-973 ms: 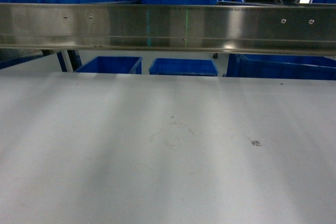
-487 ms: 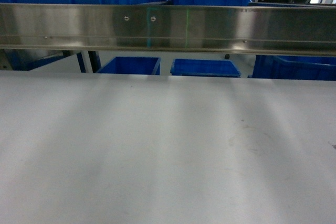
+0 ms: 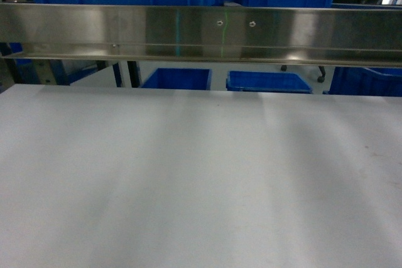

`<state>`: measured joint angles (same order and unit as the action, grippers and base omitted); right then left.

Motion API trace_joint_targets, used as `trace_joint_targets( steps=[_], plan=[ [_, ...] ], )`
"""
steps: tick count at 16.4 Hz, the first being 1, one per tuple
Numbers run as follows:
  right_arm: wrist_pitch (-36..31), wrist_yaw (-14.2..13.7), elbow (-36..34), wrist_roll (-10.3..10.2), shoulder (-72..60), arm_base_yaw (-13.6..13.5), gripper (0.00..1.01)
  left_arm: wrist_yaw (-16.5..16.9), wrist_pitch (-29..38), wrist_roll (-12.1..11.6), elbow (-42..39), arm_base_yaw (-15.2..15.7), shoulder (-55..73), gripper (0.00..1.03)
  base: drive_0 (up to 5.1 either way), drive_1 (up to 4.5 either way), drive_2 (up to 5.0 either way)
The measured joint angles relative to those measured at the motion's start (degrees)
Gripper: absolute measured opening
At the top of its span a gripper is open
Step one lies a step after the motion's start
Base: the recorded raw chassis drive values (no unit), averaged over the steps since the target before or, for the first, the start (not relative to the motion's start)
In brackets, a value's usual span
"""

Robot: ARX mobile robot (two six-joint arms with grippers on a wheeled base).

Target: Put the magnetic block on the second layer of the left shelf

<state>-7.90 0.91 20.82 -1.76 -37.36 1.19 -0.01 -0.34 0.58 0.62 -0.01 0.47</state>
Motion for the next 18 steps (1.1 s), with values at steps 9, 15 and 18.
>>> trace_joint_targets(
  steps=[9,15,18],
  plan=[
    [0.2,0.1,0.0,0.0,0.0,0.0,0.33,0.0,0.1,0.0,0.0,0.0,0.0,0.98,-5.0,2.41,2.4],
    [-0.1,0.2,0.0,0.0,0.0,0.0,0.33,0.0,0.1,0.0,0.0,0.0,0.0,0.98,-5.0,2.45,2.5],
    [-0.1,0.2,0.0,0.0,0.0,0.0,0.33,0.0,0.0,0.0,0.0,0.0,0.0,0.98,-5.0,2.47,2.5]
  ],
)
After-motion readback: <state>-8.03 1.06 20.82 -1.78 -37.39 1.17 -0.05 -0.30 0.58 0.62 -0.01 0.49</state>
